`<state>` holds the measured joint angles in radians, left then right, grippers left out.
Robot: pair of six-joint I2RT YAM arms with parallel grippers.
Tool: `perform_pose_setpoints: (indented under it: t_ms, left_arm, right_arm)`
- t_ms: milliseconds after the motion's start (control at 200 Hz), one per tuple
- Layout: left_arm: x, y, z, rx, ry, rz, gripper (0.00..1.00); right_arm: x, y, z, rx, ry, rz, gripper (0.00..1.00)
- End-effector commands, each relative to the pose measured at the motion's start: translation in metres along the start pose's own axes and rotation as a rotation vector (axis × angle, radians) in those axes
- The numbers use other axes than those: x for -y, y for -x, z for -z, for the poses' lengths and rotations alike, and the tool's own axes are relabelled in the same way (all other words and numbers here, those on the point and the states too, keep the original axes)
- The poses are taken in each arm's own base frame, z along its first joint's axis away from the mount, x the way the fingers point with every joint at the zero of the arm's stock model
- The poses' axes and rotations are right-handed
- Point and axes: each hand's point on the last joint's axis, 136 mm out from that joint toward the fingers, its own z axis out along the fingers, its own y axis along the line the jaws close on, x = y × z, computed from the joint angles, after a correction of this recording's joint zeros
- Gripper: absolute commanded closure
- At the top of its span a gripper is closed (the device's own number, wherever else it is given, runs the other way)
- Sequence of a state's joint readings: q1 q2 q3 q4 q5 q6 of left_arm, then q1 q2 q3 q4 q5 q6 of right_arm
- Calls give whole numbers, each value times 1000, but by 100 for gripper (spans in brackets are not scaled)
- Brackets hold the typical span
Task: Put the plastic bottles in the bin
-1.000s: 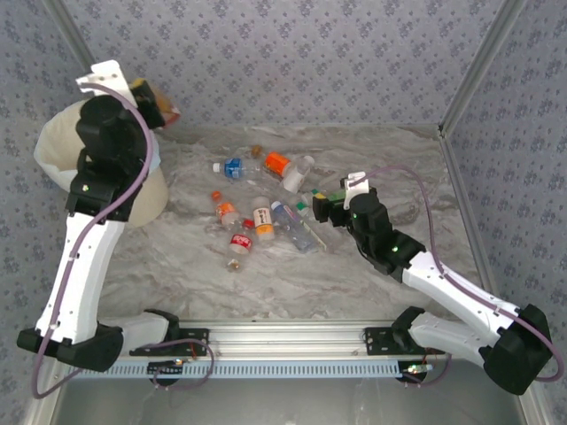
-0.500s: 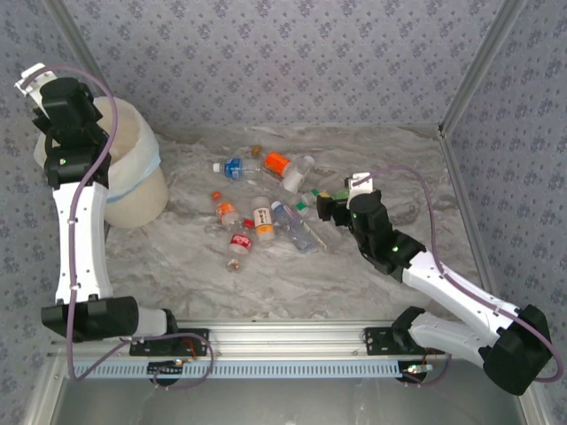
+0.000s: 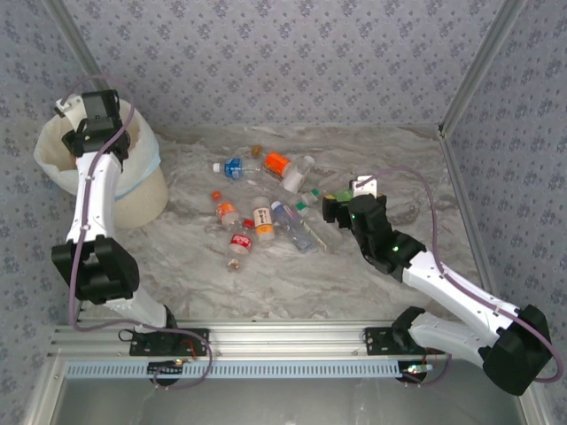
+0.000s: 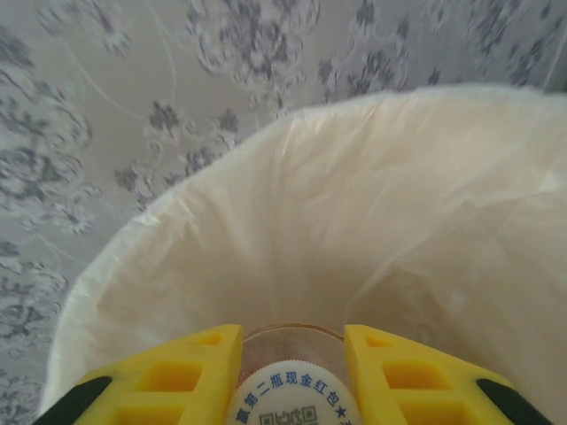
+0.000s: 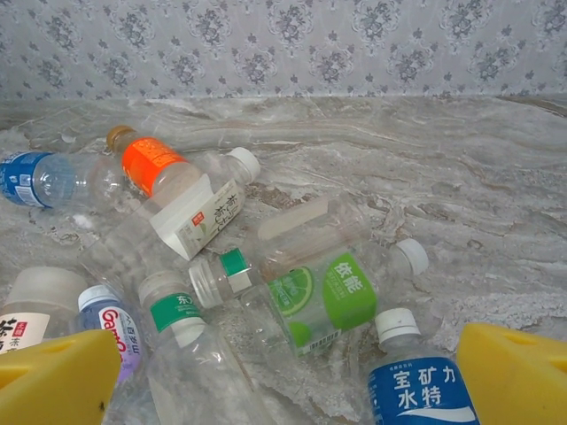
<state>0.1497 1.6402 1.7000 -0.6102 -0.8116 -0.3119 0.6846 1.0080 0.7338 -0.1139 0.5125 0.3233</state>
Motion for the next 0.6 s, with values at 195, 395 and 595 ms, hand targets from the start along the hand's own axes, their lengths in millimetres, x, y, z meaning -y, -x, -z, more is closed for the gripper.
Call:
perform_pose_setpoints:
  t_ms: [195, 395, 595]
  left_arm:
    - [24, 9, 8, -44, -156, 31, 12]
    - [57, 21, 52, -33, -498, 98, 0]
    - [74, 32, 107, -19, -808, 171, 1]
  right_arm:
    - [19, -5, 1, -21, -81, -31, 0]
    - [40, -28, -6, -147, -133, 4, 0]
    - [35, -68, -12, -394, 7, 75, 0]
